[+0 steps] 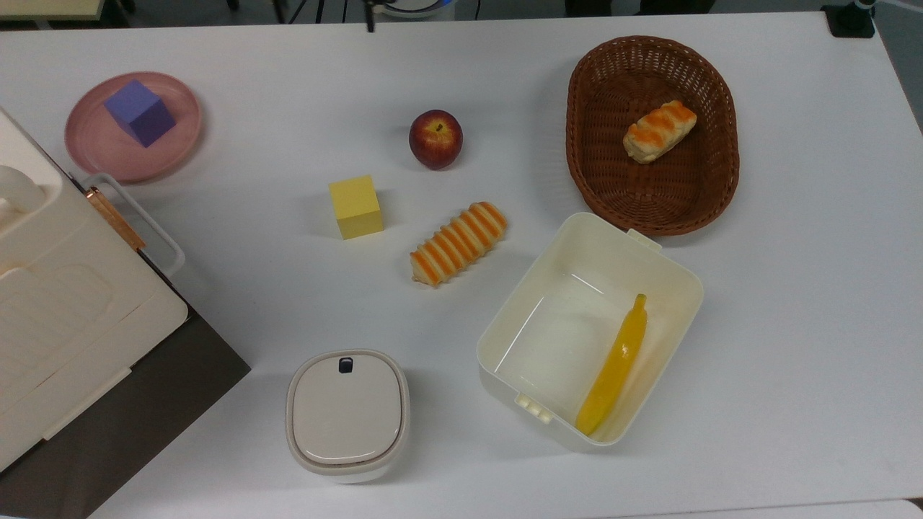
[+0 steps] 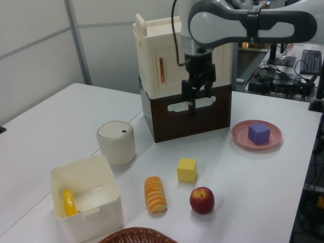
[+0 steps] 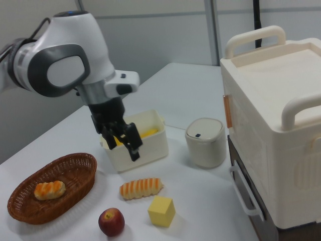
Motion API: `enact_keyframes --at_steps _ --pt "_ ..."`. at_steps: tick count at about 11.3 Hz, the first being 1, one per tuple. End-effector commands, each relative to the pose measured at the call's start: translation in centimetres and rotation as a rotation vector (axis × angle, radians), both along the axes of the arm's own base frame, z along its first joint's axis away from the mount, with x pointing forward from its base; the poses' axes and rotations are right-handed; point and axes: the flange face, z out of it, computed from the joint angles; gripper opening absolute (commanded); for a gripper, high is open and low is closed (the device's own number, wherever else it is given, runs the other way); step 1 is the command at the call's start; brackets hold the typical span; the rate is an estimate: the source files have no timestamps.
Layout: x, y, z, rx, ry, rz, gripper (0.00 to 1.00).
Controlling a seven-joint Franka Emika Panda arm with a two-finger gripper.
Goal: Put the purple cube on the table
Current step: 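Move the gripper from above the cabinet toward the pink plate, then lower the gripper onto the purple cube on the pink plate and grasp it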
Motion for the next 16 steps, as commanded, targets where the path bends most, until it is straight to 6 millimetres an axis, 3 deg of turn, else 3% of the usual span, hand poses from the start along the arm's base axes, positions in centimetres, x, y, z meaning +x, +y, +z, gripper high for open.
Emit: enact_keyframes --at_steps 1,7,8,11,14,16 --pt "-1.0 -5.6 -0.1 0.004 -0.006 0.060 1.00" --pt "-3.9 -17.1 -6.8 0.023 0.040 0.323 1.00" --pt "-4.8 -19.4 -8.8 0.038 0.059 0.408 1.00" --pt "-5.5 -23.7 -14.6 0.041 0.077 0.590 1.00" --pt "-6.4 -28.4 -19.0 0.031 0.122 0.728 1.00" --pt "-6.6 -30.3 -21.3 0.011 0.121 0.790 1.00"
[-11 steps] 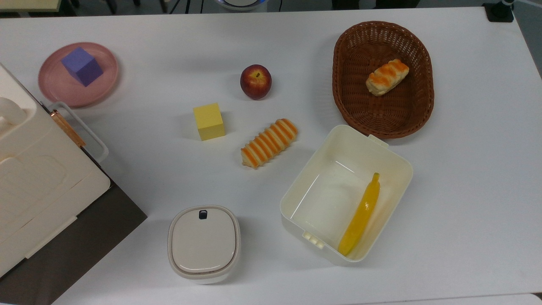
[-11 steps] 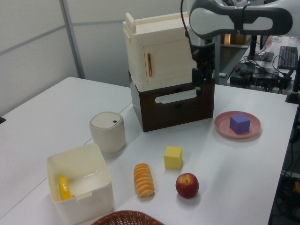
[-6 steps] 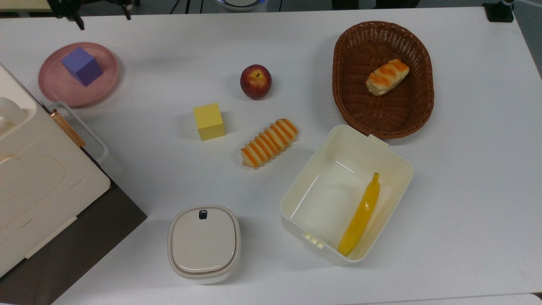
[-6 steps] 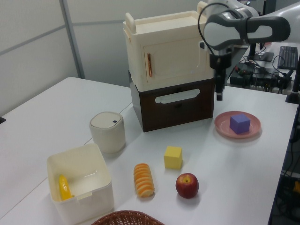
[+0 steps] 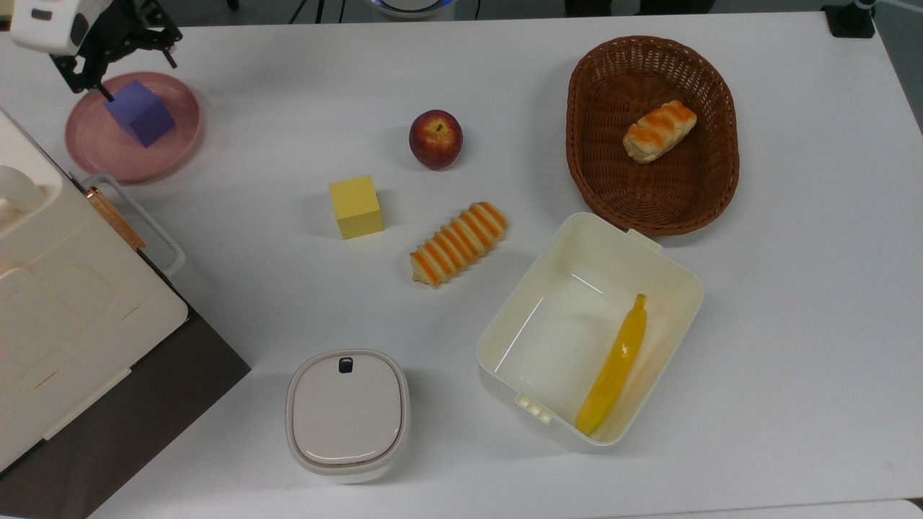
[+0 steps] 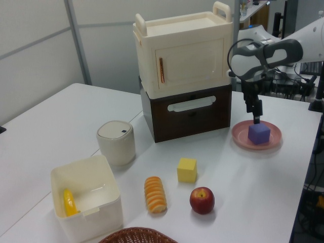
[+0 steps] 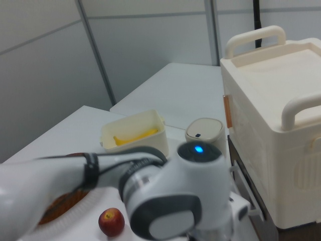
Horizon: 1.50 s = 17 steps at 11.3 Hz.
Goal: Put the purple cube on the table
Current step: 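Lower the gripper onto the purple cube on the pink plate and grasp it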
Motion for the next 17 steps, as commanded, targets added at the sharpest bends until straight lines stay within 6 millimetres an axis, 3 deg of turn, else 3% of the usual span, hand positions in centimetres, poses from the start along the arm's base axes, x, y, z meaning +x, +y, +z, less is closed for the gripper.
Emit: enact_keyframes --at_steps 1,6,9,10,12,15,17 --pt "-0.1 -1.8 -3.2 -0.025 -0.006 0.086 1.00" --pt "-0.6 -2.8 -7.7 -0.040 0.048 0.100 1.00" --pt "-0.9 -3.2 -7.8 -0.045 0.044 0.091 0.50" --pt "-0.9 -3.2 -7.5 -0.045 0.045 0.090 0.42" --pt "0.1 -2.0 -4.9 -0.043 0.059 0.072 0.43" --pt "5.8 5.7 -0.4 -0.074 0.062 -0.074 0.44" --pt "8.5 11.7 1.0 -0.096 0.028 -0.161 0.47"
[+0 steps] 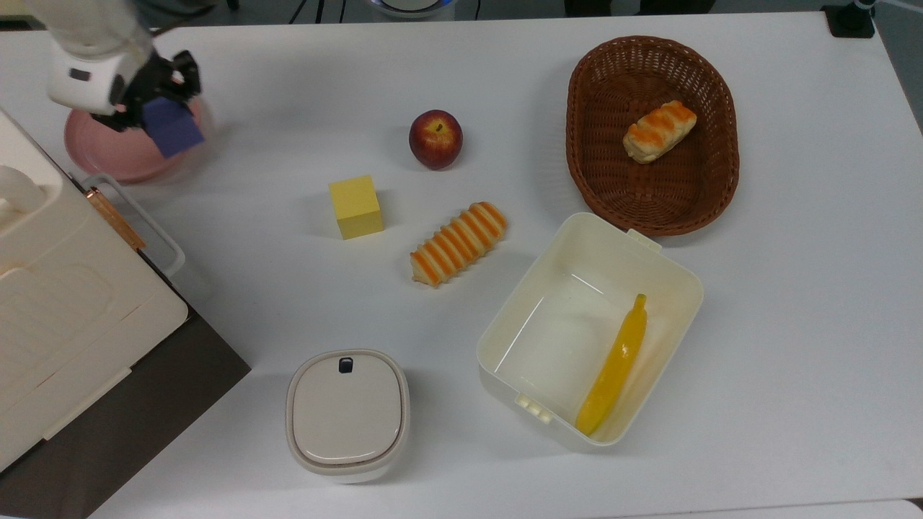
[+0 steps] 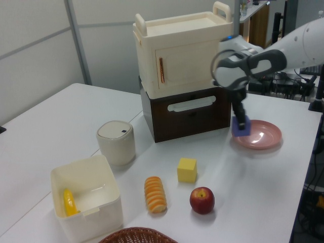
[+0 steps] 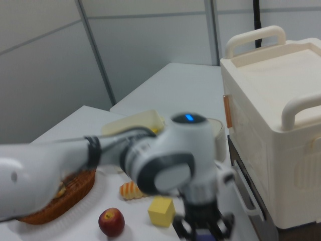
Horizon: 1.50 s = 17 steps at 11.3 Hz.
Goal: Put the purple cube on the table
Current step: 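Carry the purple cube off the plate and set it beside the yellow cube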
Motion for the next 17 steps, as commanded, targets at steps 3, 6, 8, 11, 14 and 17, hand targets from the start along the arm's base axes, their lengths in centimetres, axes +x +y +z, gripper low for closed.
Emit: enact_keyframes --at_steps 3,6,8,11,14,17 --pt "4.8 14.2 1.9 -0.037 -0.061 -0.200 0.47" --pt "6.4 21.2 3.3 -0.028 -0.106 -0.248 0.55" --pt "6.9 24.3 3.9 0.012 -0.118 -0.254 0.65" --pt "6.9 28.5 4.4 0.030 -0.117 -0.280 0.78" --pt "7.0 32.1 5.4 0.030 -0.130 -0.334 1.00" --pt "5.9 33.7 9.9 -0.022 -0.137 -0.525 1.00"
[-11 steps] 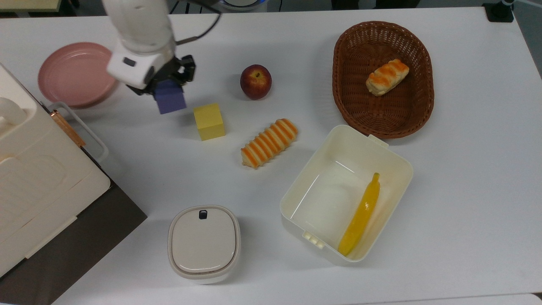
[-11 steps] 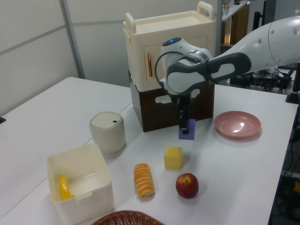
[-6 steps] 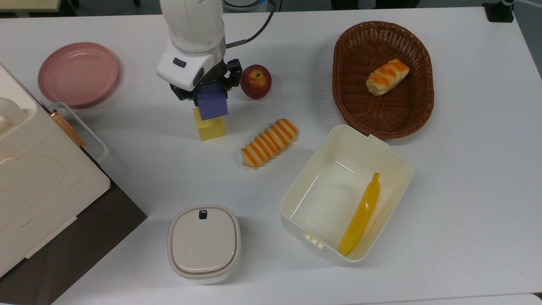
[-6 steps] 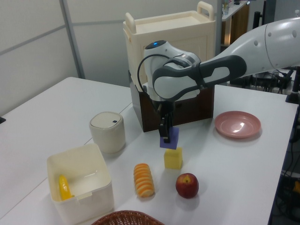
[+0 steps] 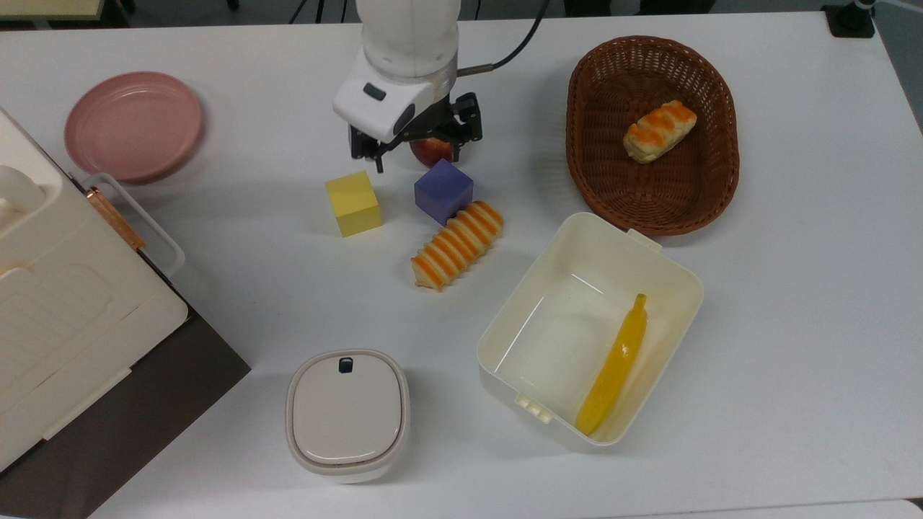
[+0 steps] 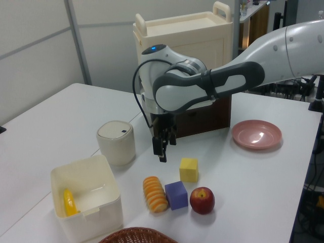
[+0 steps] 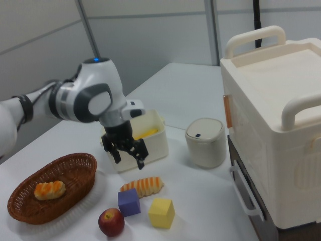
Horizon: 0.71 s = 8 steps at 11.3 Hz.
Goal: Put the purple cube on the table
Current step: 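Open the gripper and raise it away from the purple cube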
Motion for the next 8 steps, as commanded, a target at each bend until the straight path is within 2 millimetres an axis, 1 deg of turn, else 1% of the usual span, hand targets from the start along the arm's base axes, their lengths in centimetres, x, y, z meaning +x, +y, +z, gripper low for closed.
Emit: enact_keyframes --at_steps 1,2,3,4,8 --pt "-1.8 0.4 6.3 -0.032 -0.003 -0.175 1.00" --pt "-2.6 -0.2 8.3 -0.038 -0.006 -0.180 1.00" --pt "-3.5 -1.2 9.9 -0.046 -0.003 -0.199 1.00" --pt "-4.5 -0.7 11.6 -0.053 -0.021 -0.190 1.00" --pt "-6.6 -3.0 15.7 -0.051 -0.089 -0.211 1.00"
